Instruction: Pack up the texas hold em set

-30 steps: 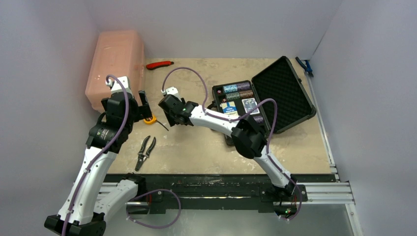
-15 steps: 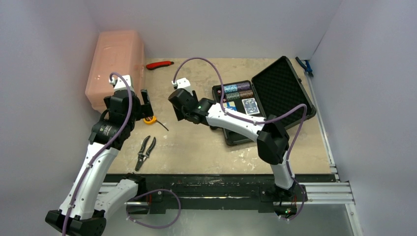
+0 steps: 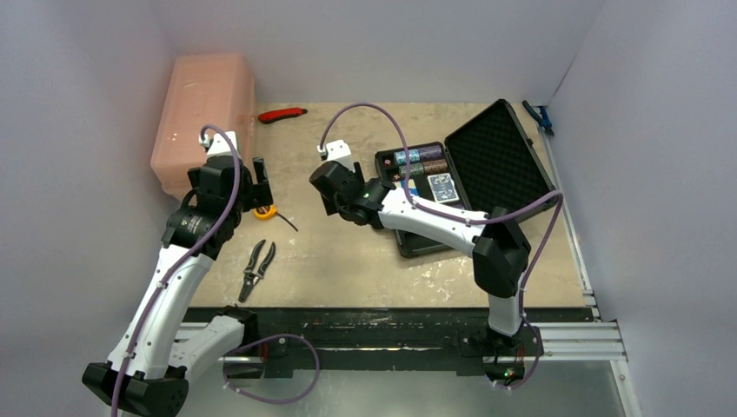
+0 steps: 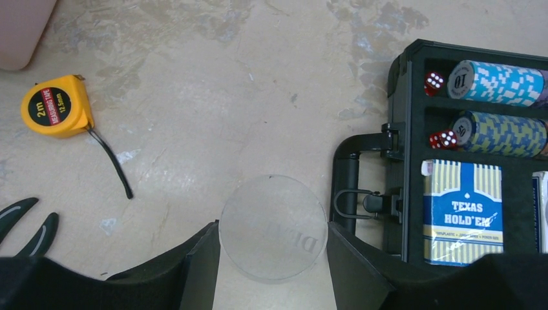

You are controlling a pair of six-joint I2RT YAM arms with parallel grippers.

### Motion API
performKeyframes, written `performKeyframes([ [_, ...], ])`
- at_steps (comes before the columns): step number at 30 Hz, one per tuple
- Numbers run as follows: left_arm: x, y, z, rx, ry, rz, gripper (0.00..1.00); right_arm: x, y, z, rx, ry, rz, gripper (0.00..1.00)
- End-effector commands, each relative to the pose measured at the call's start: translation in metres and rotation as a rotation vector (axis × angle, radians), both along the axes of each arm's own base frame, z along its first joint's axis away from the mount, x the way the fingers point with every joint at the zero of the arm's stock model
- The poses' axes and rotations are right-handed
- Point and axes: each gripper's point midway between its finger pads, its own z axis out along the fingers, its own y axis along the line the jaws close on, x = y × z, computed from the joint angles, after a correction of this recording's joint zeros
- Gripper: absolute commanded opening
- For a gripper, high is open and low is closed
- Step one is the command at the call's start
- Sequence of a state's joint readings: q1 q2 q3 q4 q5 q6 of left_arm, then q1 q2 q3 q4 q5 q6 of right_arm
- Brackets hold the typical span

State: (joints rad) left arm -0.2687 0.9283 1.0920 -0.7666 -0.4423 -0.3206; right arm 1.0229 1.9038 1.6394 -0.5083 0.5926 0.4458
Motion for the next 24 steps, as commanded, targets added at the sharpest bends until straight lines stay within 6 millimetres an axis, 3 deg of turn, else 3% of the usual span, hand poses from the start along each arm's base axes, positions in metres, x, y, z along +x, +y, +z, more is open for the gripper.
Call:
performKeyframes([
  [1, 0.006, -0.001, 0.008, 0.009, -0.034, -0.007, 0.99, 0.002, -0.014, 0.032, 0.043, -0.079, -0.058, 0.0],
  [15, 0.002, -0.005, 0.012, -0.015, -0.051, -0.034, 0.99, 0.004, -0.031, 0.043, 0.064, -0.089, -0.113, 0.0],
  [24, 0.0, -0.006, 0.015, -0.024, -0.063, -0.041, 0.99, 0.021, -0.041, 0.046, 0.132, -0.054, -0.132, 0.0],
])
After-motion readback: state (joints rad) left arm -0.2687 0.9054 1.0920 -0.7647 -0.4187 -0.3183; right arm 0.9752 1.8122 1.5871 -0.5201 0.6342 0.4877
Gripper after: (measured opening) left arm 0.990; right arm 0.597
